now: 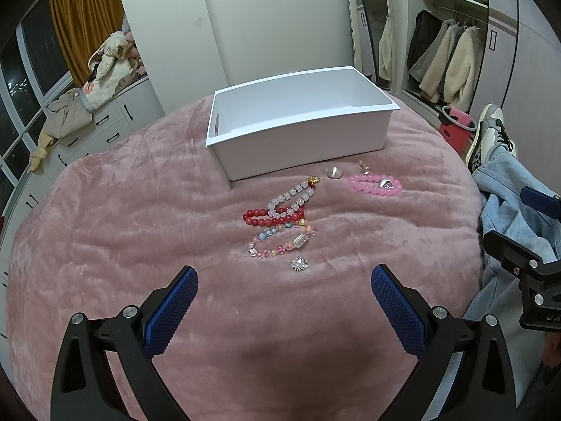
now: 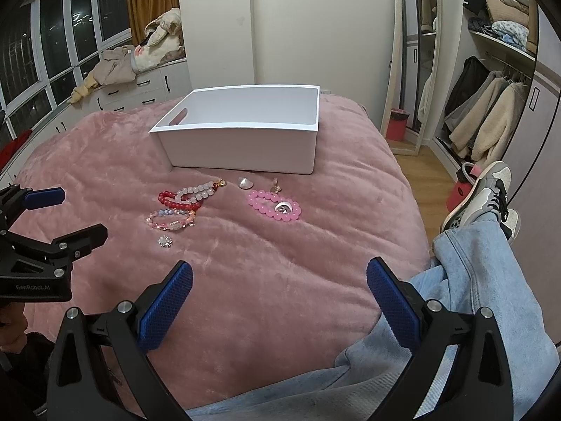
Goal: Organize jewelry
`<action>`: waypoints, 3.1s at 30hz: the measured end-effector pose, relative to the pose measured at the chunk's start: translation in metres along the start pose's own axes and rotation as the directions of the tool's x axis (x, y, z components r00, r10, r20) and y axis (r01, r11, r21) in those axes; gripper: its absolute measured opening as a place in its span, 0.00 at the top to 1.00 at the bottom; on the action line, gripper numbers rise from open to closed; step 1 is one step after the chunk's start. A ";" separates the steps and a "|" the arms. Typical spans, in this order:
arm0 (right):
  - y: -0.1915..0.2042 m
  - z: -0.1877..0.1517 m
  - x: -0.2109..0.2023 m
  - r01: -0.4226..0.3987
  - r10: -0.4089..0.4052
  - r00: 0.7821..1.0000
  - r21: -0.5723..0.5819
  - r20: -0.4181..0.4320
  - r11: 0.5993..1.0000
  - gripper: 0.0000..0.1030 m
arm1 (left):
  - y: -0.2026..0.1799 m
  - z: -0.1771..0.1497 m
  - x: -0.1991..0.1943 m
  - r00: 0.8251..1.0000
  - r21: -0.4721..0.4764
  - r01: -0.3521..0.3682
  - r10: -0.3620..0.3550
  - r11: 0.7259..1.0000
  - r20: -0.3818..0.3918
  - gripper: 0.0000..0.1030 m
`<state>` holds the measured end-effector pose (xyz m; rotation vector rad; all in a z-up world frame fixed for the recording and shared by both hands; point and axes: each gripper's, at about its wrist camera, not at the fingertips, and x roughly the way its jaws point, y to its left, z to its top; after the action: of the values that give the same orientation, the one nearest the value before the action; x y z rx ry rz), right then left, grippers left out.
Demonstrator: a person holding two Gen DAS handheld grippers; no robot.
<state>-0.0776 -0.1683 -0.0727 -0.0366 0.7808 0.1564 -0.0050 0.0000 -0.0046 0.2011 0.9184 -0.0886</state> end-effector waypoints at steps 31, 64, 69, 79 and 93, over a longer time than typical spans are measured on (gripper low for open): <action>-0.002 -0.007 0.005 -0.005 0.005 1.000 0.007 -0.013 1.000 0.04 | -0.004 -0.004 0.002 1.000 0.013 0.005 -0.005 1.000 -0.013 0.03; -0.014 0.012 0.061 -0.052 0.053 0.995 0.013 -0.086 0.999 0.05 | 0.000 -0.001 0.071 0.995 -0.013 0.056 -0.057 0.998 -0.081 0.03; -0.017 0.035 0.108 -0.060 0.059 0.990 -0.006 -0.126 0.998 0.05 | 0.006 0.004 0.106 0.994 -0.026 0.070 -0.072 0.997 -0.086 0.03; -0.005 0.048 0.193 -0.178 0.158 0.969 -0.093 -0.189 0.980 0.38 | 0.021 0.000 0.164 0.987 -0.025 0.115 -0.117 0.993 -0.107 0.14; -0.007 0.056 0.207 -0.209 0.188 0.963 -0.096 -0.193 0.973 0.83 | 0.020 0.005 0.174 0.987 0.031 0.108 -0.104 0.994 -0.120 0.81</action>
<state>0.1072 -0.1437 -0.1782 -0.0832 0.9579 0.3938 0.1073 0.0200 -0.1378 0.1939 1.0464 -0.1940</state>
